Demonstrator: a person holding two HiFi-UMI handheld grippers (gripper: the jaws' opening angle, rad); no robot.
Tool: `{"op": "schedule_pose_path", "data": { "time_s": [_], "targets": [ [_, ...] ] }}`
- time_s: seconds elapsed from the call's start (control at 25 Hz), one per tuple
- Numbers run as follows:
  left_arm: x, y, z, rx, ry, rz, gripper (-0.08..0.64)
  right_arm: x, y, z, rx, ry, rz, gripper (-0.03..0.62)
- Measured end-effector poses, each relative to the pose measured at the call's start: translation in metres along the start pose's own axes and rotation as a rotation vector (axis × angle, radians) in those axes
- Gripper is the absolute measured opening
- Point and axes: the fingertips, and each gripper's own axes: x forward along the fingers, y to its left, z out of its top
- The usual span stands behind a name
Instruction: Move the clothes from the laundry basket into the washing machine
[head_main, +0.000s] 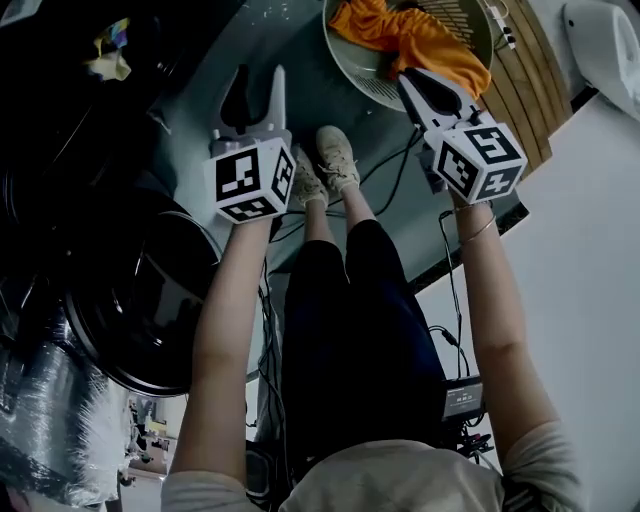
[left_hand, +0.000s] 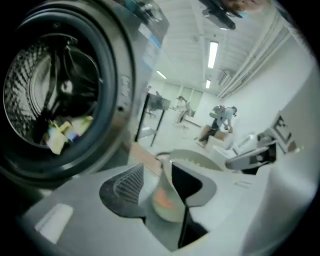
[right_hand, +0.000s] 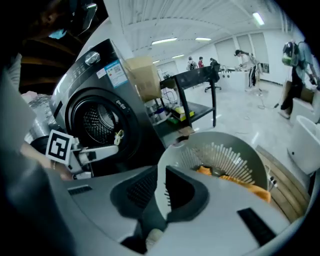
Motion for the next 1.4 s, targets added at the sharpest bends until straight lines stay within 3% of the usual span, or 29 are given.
{"op": "schedule_pose_path", "data": {
  "time_s": [0.2,0.24,0.32,0.52,0.6,0.8,0.88,0.92,0.96,1.08,1.2,1.32,1.4],
  "targets": [
    [0.016,-0.071,-0.042,-0.048,0.114,-0.102,0.181,-0.022,-0.056,-0.019,0.025,-0.002,-0.145,0.015],
    [0.018,-0.083,-0.048,-0.037,0.129,-0.122,0.179,-0.025,-0.068,-0.027,0.032,0.014,-0.173,0.031],
    [0.022,-0.103,-0.057,-0.016,0.152,-0.161,0.169,-0.031,-0.09,-0.046,0.046,0.048,-0.226,0.156],
    [0.025,-0.134,-0.067,-0.014,0.174,-0.223,0.12,-0.058,-0.161,-0.092,0.059,0.108,-0.492,0.222],
    [0.024,-0.142,-0.071,-0.009,0.197,-0.245,0.12,-0.061,-0.181,-0.116,0.099,0.143,-0.552,0.236],
    [0.022,-0.143,-0.08,0.033,0.238,-0.279,0.12,-0.046,-0.204,-0.161,0.286,0.162,-0.538,0.241],
    [0.022,-0.134,-0.085,0.04,0.254,-0.258,0.12,-0.04,-0.206,-0.162,0.29,0.173,-0.519,0.169],
    [0.022,-0.129,-0.087,0.034,0.263,-0.243,0.12,-0.037,-0.206,-0.162,0.282,0.19,-0.509,0.099],
    [0.022,-0.125,-0.089,0.024,0.271,-0.229,0.12,-0.035,-0.205,-0.161,0.277,0.21,-0.499,0.077],
    [0.017,-0.116,-0.089,0.002,0.281,-0.196,0.121,-0.034,-0.196,-0.152,0.231,0.244,-0.471,0.054],
    [0.012,-0.116,-0.081,-0.009,0.262,-0.191,0.126,-0.044,-0.168,-0.115,0.118,0.168,-0.42,0.048],
    [0.005,-0.129,-0.068,-0.025,0.245,-0.265,0.184,-0.06,-0.122,-0.072,0.024,0.075,-0.324,0.034],
    [-0.001,-0.145,-0.054,-0.025,0.218,-0.346,0.268,-0.071,-0.09,-0.044,-0.003,0.011,-0.252,0.034]
  ]
}}
